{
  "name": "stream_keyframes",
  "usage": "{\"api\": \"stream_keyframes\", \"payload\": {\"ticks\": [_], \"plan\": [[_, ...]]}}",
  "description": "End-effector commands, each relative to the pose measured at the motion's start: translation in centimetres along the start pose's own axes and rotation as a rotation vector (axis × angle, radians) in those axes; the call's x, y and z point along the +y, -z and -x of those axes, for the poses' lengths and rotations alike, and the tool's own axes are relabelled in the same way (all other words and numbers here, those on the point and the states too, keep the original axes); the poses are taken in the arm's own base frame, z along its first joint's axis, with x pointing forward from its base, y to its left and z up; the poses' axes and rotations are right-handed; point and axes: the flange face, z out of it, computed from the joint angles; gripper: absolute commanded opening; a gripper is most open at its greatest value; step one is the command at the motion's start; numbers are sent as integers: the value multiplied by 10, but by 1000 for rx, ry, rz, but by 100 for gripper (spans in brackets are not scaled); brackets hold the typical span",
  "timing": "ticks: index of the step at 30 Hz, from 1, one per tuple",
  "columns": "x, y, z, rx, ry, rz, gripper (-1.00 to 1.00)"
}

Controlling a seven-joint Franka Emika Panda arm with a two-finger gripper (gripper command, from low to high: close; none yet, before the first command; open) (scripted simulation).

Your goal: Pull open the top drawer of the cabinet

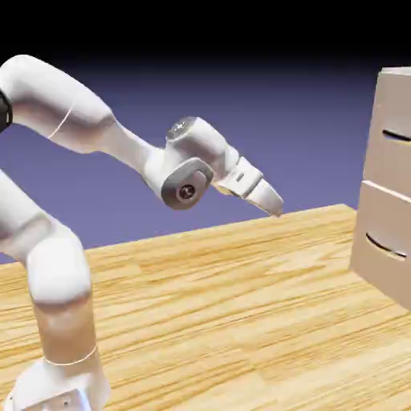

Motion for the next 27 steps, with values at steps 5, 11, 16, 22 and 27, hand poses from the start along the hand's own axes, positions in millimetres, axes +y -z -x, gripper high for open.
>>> {"api": "stream_keyframes", "payload": {"ticks": [5, 11, 16, 22, 27], "plan": [[-18, 59, -69, 169, -261, -81, 0], [-43, 140, -124, 344, -524, -223, 0], [-71, 205, -144, 458, -692, -368, 0], [-117, 263, -144, 546, -832, -557, 0], [-166, 286, -130, 572, -901, -707, 0]]}}
